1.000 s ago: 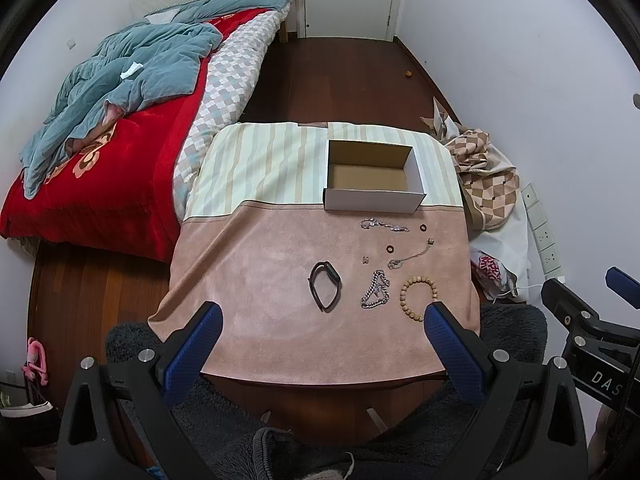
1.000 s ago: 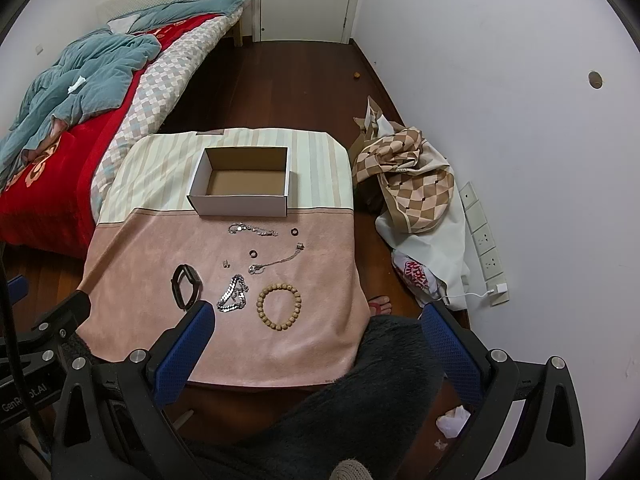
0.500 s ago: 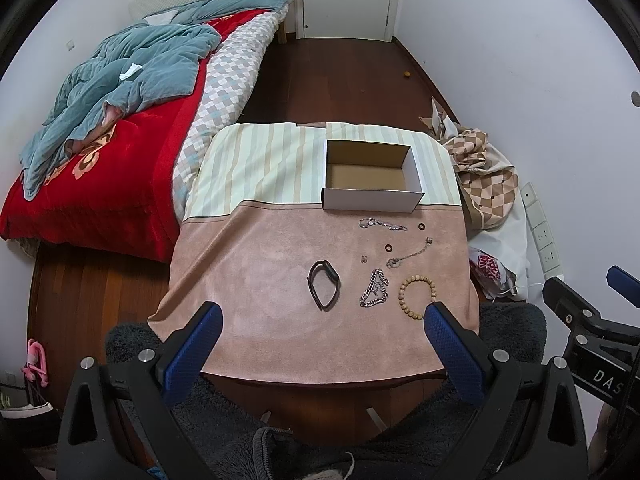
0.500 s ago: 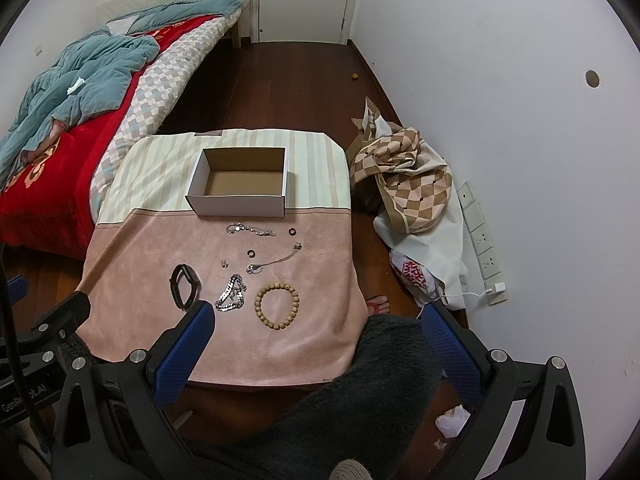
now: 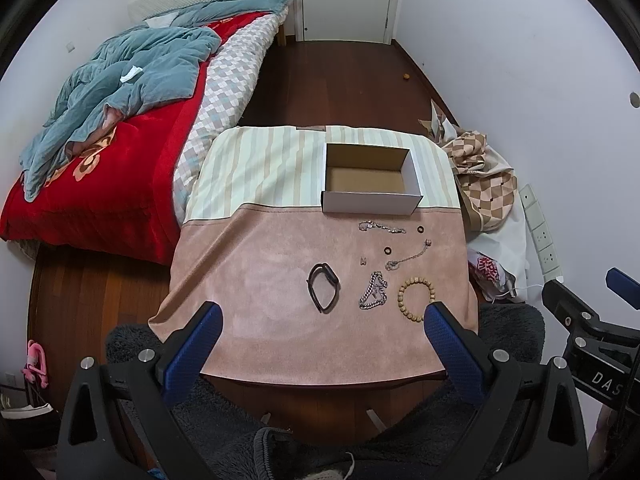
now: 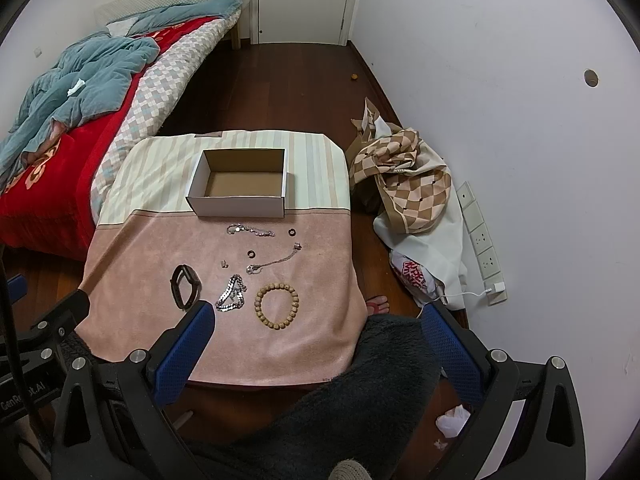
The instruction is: Organize jewelry
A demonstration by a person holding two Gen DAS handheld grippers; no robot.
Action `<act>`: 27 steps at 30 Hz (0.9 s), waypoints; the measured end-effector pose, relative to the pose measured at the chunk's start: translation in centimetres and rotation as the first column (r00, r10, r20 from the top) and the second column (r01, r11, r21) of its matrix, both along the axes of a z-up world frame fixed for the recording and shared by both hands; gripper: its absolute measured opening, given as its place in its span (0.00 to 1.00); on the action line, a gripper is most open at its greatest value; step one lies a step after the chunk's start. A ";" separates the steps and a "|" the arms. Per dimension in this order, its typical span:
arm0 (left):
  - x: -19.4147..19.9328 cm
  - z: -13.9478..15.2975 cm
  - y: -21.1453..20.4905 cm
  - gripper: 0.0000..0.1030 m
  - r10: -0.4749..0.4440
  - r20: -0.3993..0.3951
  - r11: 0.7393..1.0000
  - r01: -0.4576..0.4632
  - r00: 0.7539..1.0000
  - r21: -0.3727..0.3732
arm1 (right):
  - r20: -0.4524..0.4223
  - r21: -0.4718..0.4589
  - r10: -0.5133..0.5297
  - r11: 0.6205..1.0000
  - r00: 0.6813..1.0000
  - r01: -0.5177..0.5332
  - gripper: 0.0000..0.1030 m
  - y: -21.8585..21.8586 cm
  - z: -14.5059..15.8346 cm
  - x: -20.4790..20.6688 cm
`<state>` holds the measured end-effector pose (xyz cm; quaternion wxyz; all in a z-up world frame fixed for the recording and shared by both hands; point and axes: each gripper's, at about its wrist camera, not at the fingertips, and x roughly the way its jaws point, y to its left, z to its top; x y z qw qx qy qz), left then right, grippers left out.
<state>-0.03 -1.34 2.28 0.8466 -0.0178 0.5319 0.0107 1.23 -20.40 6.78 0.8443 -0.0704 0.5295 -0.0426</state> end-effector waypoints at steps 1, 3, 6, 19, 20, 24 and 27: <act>0.0 0.0 0.0 1.00 -0.001 0.001 1.000 0.001 1.000 -0.001 | 0.001 0.001 0.000 1.000 1.000 0.000 1.00 -0.1 0.1 0.1; -0.2 0.0 0.1 1.00 -0.002 0.004 1.000 0.002 1.000 -0.002 | 0.002 0.002 -0.001 1.000 1.000 0.001 1.00 -0.3 0.3 0.1; -0.4 0.0 0.2 1.00 -0.004 0.004 1.000 0.004 1.000 -0.004 | 0.002 0.002 -0.001 1.000 1.000 0.001 1.00 -0.4 0.4 0.1; 1.9 -2.2 1.3 1.00 0.043 0.030 0.997 -0.045 0.999 0.059 | 0.005 0.007 -0.065 0.998 0.998 0.065 1.00 -2.2 -2.1 2.5; 2.6 -3.0 1.7 1.00 0.057 0.024 0.996 -0.059 0.998 0.069 | -0.003 0.008 -0.075 0.997 0.997 0.075 1.00 -2.4 -3.1 3.2; 5.5 -7.0 2.7 1.00 0.098 -0.010 0.987 -0.096 0.995 0.127 | -0.085 0.021 -0.120 0.992 0.989 0.122 1.00 -3.7 -8.5 6.1; 7.1 -10.7 3.2 1.00 0.109 -0.064 0.979 -0.096 0.992 0.178 | -0.168 0.030 -0.149 0.987 0.974 0.156 1.00 -4.5 -13.3 8.2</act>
